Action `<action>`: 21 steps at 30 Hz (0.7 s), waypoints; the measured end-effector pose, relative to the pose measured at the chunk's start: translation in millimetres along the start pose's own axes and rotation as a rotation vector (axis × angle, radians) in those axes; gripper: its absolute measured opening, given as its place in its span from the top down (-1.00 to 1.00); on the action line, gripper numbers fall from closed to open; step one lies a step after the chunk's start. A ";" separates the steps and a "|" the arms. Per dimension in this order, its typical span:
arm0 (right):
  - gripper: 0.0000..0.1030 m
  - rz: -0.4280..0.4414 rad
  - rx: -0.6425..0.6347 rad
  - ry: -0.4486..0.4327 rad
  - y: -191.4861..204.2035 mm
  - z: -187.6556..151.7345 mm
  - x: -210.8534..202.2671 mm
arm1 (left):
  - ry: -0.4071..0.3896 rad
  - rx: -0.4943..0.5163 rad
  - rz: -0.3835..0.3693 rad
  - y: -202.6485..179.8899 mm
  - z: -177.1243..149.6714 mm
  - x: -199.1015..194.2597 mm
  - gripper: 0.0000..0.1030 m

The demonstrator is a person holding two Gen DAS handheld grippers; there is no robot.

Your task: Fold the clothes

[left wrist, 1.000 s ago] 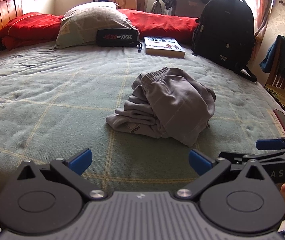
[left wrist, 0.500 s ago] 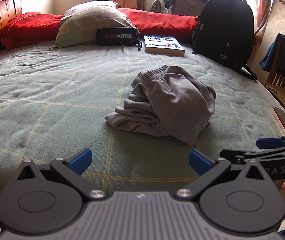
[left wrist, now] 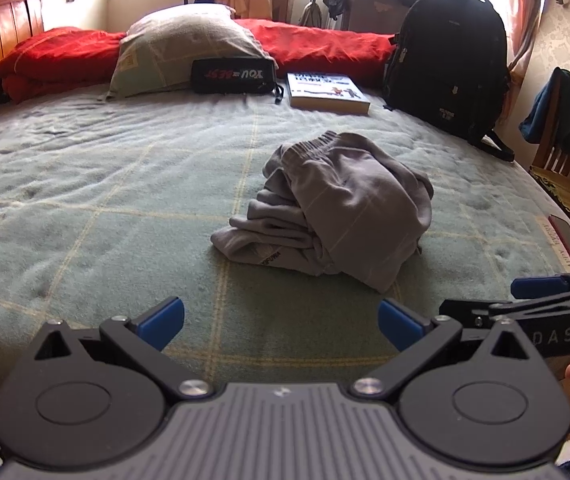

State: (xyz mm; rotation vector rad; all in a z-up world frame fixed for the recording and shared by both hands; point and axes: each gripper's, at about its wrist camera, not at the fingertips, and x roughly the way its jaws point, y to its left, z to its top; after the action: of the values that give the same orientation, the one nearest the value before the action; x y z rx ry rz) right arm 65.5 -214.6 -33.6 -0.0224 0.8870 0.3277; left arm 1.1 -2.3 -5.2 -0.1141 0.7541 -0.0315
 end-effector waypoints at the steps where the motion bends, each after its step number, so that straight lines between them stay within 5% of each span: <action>1: -1.00 0.001 0.001 -0.003 -0.6 1.2 0.8 | -0.003 0.000 -0.003 0.2 0.3 0.6 -0.98; 13: -1.00 0.012 -0.043 0.026 -4.9 17.1 22.6 | 0.036 0.010 -0.007 6.1 5.0 27.7 -0.99; 21: -1.00 0.075 -0.124 -0.098 0.6 28.0 20.8 | 0.040 0.039 -0.005 18.5 11.8 36.8 -0.99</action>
State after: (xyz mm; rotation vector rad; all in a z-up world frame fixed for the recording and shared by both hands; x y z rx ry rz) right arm 98.7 -204.1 -31.6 -0.0877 0.7707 0.4497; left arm 35.7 14.6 -23.8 -0.0787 0.7930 -0.0529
